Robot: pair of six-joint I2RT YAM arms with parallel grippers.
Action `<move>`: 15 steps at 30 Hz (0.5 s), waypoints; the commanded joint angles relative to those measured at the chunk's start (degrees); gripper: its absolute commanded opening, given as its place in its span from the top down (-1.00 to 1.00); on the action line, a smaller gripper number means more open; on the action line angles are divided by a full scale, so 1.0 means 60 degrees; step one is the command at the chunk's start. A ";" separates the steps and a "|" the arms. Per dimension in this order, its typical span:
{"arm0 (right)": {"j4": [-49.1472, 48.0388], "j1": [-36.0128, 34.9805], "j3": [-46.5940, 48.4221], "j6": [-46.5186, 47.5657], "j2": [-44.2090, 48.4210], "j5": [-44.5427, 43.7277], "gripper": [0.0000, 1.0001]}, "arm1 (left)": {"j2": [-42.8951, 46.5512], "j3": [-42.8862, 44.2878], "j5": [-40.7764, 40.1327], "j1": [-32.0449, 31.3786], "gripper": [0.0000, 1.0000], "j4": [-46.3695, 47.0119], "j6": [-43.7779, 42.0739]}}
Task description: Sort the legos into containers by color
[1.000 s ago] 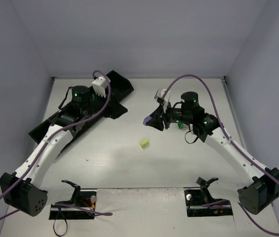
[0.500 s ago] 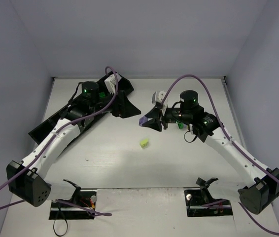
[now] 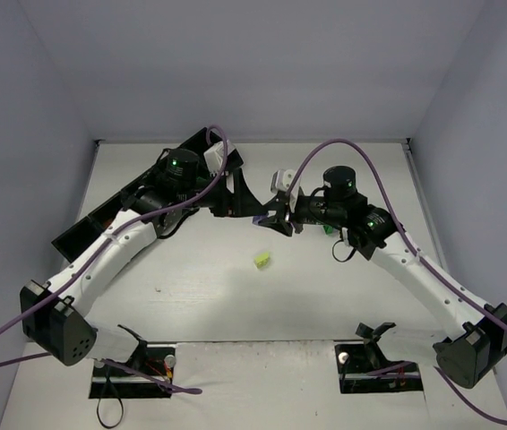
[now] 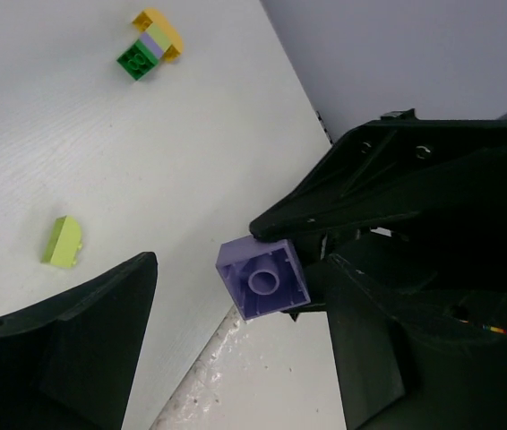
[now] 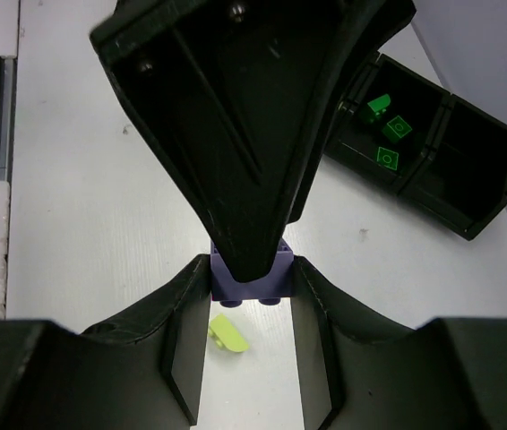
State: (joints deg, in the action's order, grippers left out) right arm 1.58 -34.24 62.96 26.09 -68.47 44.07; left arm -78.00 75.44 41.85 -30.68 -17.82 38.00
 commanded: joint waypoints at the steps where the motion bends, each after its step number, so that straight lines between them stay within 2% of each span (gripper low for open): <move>1: -0.0542 -0.0124 0.0405 0.0296 0.0044 -0.0285 0.87 | -0.0052 0.0405 -0.0397 -0.0087 -0.35 -0.0091 0.0185; 9: -0.0513 -0.0197 0.0361 0.0384 0.0000 -0.0344 0.87 | -0.0652 0.0713 -0.0500 -0.0453 -0.34 0.0114 0.0434; 12: -0.0513 -0.0211 0.0318 0.0413 0.0015 -0.0431 0.87 | -0.0842 0.0815 -0.0426 -0.0614 -0.19 0.0144 0.0522; 15: -0.0513 -0.0211 0.0288 0.0442 0.0044 -0.0578 0.87 | -0.0931 0.0786 -0.0383 -0.0673 0.05 0.0129 0.0625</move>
State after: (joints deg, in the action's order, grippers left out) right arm 3.70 -34.87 62.96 27.75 -68.69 39.92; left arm -83.74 77.58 39.68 -34.13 -19.09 40.88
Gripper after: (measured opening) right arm 0.335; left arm 0.491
